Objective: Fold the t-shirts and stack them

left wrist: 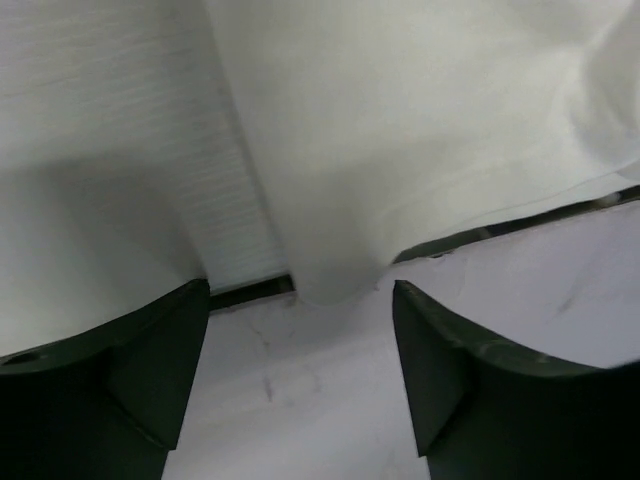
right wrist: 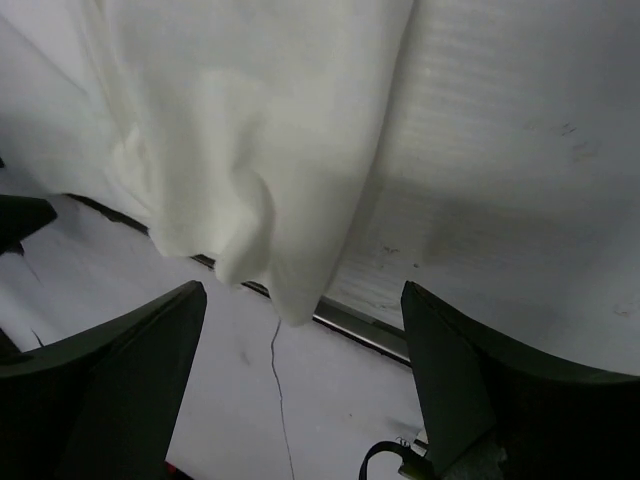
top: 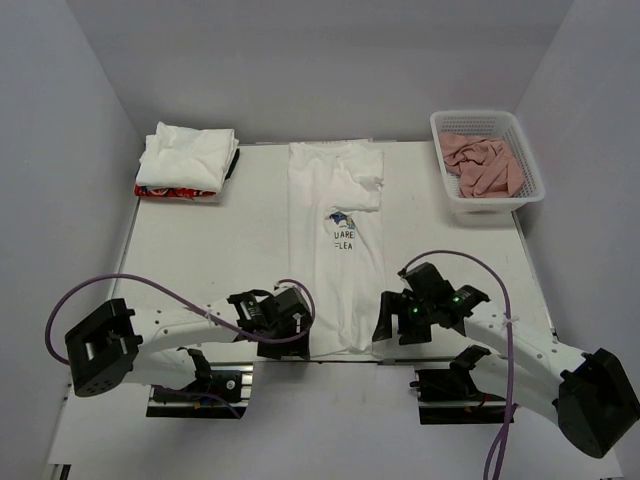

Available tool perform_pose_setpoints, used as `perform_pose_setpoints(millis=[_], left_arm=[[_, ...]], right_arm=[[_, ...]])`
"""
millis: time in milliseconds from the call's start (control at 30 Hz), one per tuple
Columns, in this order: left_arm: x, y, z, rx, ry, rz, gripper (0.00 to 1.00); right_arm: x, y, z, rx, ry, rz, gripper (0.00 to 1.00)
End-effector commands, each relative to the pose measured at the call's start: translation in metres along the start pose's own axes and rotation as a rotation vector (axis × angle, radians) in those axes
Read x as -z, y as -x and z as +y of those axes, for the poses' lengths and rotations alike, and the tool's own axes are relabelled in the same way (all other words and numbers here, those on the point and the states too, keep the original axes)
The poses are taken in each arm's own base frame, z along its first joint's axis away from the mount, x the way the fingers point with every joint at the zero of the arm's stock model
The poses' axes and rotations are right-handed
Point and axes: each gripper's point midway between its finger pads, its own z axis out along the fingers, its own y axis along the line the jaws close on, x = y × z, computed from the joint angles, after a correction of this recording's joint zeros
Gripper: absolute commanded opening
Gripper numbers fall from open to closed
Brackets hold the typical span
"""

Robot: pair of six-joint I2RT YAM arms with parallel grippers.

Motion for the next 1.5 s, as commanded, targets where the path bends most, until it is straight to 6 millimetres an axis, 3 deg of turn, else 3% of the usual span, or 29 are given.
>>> perform_pose_setpoints(millis=[0,133,167,233,333,433,533,667,700,767,867,967,1033,1067,1167,1233,1333,1433,1467], left_arm=[[-0.001,0.002,-0.021,-0.034,-0.089,0.014,0.80],[-0.012,-0.006,-0.023,-0.055,-0.110,0.060,0.68],[-0.013,-0.007,-0.021,-0.054,-0.101,0.066,0.60],[-0.013,-0.007,-0.024,-0.055,-0.115,0.068,0.56],[-0.013,-0.011,-0.025,-0.056,-0.127,0.086,0.41],[-0.013,-0.010,-0.027,-0.056,-0.134,0.081,0.18],[-0.017,-0.008,-0.023,-0.055,-0.111,0.067,0.01],[-0.015,0.002,-0.028,-0.054,-0.101,0.037,0.00],[-0.013,0.006,-0.032,-0.054,-0.105,0.020,0.00],[-0.007,0.014,-0.037,-0.063,-0.116,-0.017,0.00],[0.011,0.036,-0.046,-0.069,-0.137,-0.125,0.00],[0.027,0.061,-0.060,-0.059,-0.143,-0.222,0.00],[0.035,0.083,-0.052,-0.015,-0.074,-0.298,0.00],[0.043,0.094,-0.061,-0.010,-0.075,-0.328,0.00],[0.057,0.128,-0.057,0.068,-0.036,-0.423,0.00],[0.051,0.141,-0.053,0.093,0.002,-0.434,0.00],[0.056,0.179,-0.045,0.124,0.072,-0.477,0.00],[0.056,0.201,-0.043,0.130,0.100,-0.485,0.00],[0.059,0.219,-0.040,0.135,0.129,-0.519,0.00]], right_arm=[[-0.009,-0.021,0.006,-0.063,0.042,0.083,0.82],[-0.021,-0.036,0.005,-0.091,0.058,0.136,0.66],[-0.022,-0.035,0.007,-0.092,0.067,0.135,0.64],[-0.024,-0.039,0.006,-0.091,0.058,0.151,0.60],[-0.026,-0.037,0.008,-0.083,0.058,0.144,0.48],[-0.029,-0.036,0.006,-0.084,0.043,0.141,0.28],[-0.031,-0.026,0.004,-0.079,0.021,0.092,0.20],[-0.032,-0.018,0.009,-0.040,0.040,0.056,0.17],[-0.032,-0.017,0.010,-0.034,0.046,0.055,0.00],[-0.030,-0.010,0.019,0.000,0.077,0.035,0.00],[-0.020,0.011,0.039,0.059,0.111,-0.030,0.00],[-0.016,0.032,0.039,0.065,0.056,-0.094,0.00],[-0.009,0.049,0.050,0.081,0.049,-0.131,0.00],[-0.008,0.058,0.047,0.081,0.019,-0.166,0.00],[0.004,0.089,0.059,0.099,-0.003,-0.269,0.00],[0.015,0.115,0.057,0.100,-0.067,-0.356,0.00],[0.013,0.136,0.054,0.105,-0.115,-0.400,0.00],[0.018,0.163,0.060,0.099,-0.123,-0.471,0.00],[0.022,0.177,0.070,0.113,-0.110,-0.502,0.00]])
